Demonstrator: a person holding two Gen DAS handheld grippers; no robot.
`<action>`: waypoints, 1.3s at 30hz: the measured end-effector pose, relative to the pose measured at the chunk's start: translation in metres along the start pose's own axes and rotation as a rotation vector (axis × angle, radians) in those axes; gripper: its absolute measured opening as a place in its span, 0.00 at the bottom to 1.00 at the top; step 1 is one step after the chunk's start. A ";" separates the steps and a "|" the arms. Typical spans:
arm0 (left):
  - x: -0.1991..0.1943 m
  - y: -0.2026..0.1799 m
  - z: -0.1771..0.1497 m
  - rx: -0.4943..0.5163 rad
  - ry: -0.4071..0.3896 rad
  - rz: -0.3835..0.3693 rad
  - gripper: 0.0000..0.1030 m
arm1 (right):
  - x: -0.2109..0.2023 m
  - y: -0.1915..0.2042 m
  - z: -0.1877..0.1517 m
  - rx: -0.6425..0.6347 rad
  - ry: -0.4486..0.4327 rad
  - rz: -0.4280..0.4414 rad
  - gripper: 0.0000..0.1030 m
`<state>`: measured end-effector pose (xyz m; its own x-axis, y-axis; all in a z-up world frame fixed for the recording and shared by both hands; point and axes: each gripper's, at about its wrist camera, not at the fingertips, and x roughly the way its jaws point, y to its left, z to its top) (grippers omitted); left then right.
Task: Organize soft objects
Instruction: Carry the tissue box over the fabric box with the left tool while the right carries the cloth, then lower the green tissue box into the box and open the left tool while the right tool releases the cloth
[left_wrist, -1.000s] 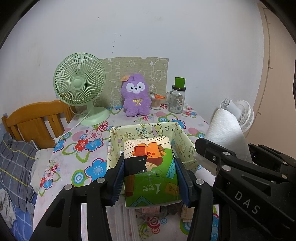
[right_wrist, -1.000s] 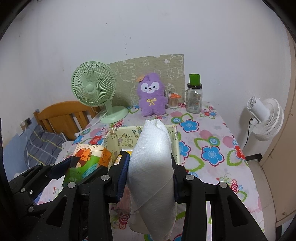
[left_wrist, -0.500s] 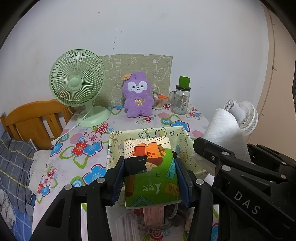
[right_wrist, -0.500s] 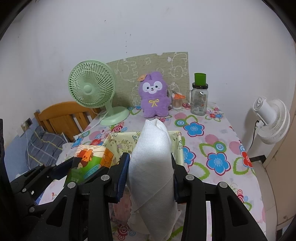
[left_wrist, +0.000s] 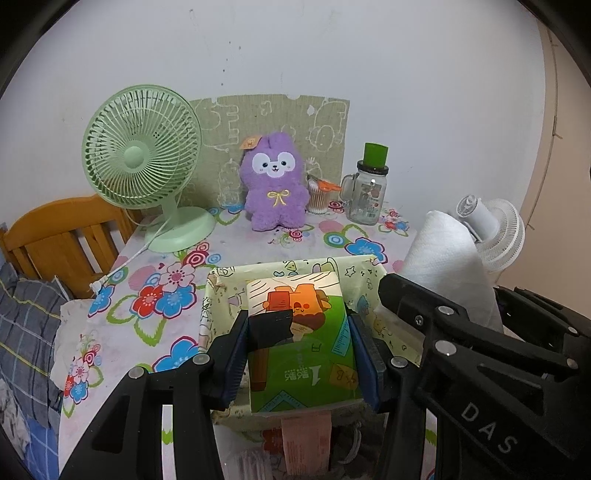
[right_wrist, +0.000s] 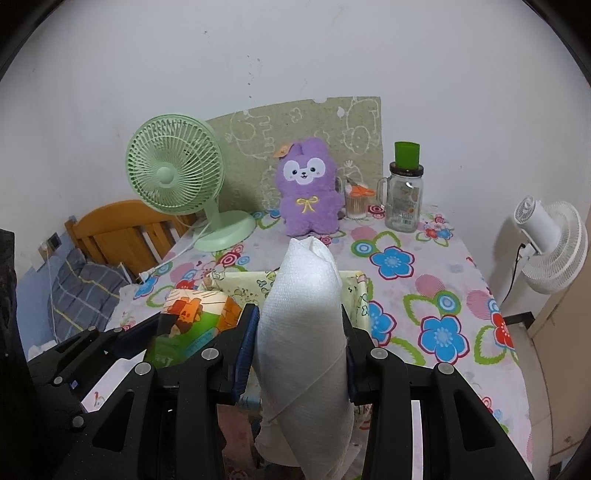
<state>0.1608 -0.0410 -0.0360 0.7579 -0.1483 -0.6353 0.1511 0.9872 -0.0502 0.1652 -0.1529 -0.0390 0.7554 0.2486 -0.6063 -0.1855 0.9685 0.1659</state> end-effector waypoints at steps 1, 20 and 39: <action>0.003 0.001 0.001 -0.001 0.005 0.001 0.51 | 0.003 -0.001 0.001 0.003 0.004 0.003 0.42; 0.054 0.009 0.006 -0.017 0.077 0.017 0.75 | 0.054 -0.005 0.011 -0.004 0.060 0.019 0.42; 0.066 0.017 0.001 0.003 0.119 0.050 0.82 | 0.097 0.001 0.006 -0.031 0.115 0.060 0.49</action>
<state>0.2143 -0.0342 -0.0784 0.6838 -0.0905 -0.7240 0.1168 0.9931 -0.0138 0.2418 -0.1278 -0.0926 0.6658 0.3038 -0.6815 -0.2485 0.9515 0.1814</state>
